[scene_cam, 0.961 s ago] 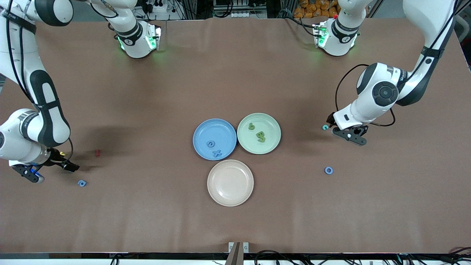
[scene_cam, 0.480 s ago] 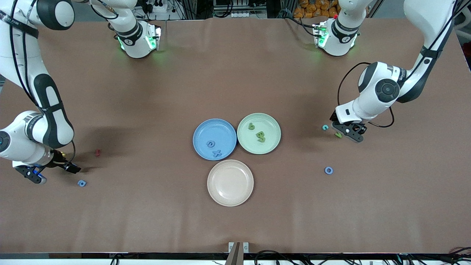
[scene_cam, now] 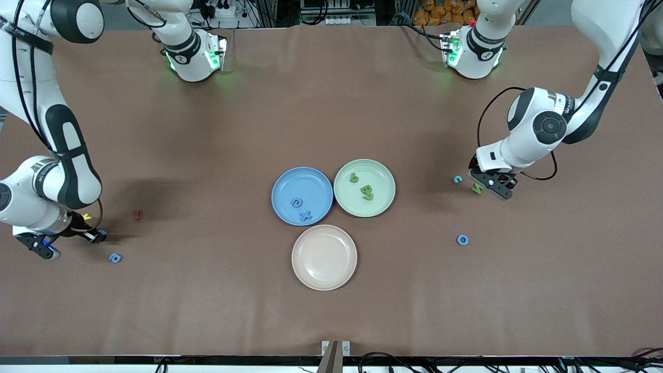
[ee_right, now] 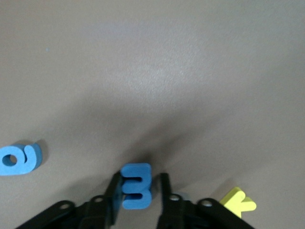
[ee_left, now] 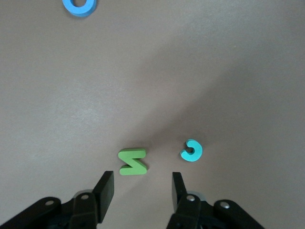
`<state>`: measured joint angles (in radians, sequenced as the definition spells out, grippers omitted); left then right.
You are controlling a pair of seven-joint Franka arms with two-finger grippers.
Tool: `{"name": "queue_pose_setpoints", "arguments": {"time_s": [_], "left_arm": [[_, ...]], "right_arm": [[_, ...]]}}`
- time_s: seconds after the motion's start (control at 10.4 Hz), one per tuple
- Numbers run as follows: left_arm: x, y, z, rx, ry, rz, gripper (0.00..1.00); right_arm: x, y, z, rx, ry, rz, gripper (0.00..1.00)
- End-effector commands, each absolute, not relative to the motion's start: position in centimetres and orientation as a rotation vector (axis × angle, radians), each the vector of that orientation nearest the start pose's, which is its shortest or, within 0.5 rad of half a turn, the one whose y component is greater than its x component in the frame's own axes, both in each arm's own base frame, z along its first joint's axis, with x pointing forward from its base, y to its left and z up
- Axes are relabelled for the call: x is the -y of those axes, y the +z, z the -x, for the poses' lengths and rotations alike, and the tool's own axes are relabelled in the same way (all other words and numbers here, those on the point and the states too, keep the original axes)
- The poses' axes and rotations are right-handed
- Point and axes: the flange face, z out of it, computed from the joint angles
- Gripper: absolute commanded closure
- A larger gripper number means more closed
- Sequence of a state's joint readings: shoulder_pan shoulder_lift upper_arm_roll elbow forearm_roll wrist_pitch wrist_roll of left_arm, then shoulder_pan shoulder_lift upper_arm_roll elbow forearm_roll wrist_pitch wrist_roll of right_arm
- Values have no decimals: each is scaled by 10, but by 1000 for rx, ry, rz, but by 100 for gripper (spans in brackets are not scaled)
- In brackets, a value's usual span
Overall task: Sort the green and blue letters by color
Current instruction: 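Place the blue m on the blue plate while the left grasps green z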
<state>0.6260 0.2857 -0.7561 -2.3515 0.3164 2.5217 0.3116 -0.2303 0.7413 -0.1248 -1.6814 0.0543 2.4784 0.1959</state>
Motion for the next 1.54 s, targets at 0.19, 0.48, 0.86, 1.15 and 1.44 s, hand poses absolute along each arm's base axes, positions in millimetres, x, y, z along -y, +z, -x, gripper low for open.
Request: {"name": "queue_pose_setpoints", "arguments": {"time_s": [0.19,0.48,0.86,1.15,1.44], "left_arm": [[77,216,-498,-1118,-11,2999,44],[65,209,-501,-1090,0,3005,44],[52,197,-505,-1073,-8,3012,46],[58,188,-501,-1036,2,2984,50],[57,179,-500,-1013,-3,2946,50]], "right_arm": [[232,174,-649,-859,-124,3079,100],[180,216,-670,-673,-188,3118,100],[60,262,-682,-427,-117,3136,100],[-71,264,-678,-159,-112,3152,100],[-196,263,-649,103,-62,3154,100]]}}
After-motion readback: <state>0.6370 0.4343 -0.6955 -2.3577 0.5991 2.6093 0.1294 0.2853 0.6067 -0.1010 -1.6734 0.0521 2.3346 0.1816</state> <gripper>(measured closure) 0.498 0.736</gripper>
